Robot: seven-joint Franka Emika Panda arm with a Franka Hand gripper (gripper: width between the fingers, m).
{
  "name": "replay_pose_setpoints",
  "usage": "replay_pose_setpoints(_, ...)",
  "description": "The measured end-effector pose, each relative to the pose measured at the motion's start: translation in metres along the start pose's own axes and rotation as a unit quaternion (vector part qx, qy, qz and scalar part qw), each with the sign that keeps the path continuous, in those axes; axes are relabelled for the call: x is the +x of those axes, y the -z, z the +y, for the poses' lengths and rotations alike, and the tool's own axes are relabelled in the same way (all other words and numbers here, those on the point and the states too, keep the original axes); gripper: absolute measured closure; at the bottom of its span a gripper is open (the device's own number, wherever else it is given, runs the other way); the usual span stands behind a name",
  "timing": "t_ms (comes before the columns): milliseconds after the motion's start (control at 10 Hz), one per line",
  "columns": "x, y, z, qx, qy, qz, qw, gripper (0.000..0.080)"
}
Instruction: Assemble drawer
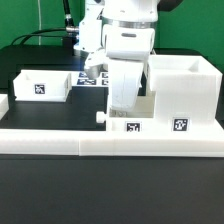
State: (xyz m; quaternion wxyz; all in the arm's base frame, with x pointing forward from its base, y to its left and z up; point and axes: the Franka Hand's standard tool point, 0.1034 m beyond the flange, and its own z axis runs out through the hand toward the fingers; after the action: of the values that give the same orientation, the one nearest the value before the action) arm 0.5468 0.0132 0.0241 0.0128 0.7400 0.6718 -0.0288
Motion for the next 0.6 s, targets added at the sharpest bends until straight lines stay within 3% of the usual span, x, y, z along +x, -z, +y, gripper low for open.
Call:
replay_pose_setpoints(100,-0.002,0.012,0.005,0.004,-0.001,-0.004,1.0,0.0372)
replay_pose_setpoints(200,-0.005,0.023,0.007,0.01,-0.002,-0.008,1.0,0.0372)
replay_pose_setpoints(300,-0.009,0.035,0.01,0.013,-0.004,-0.012,1.0,0.021)
replay_pose_setpoints(500,-0.024,0.049,0.013,0.016,0.012,-0.017,1.0,0.0153)
replay_pose_setpoints(600,-0.039,0.052,0.015,0.014,0.031,-0.017,0.999,0.0153)
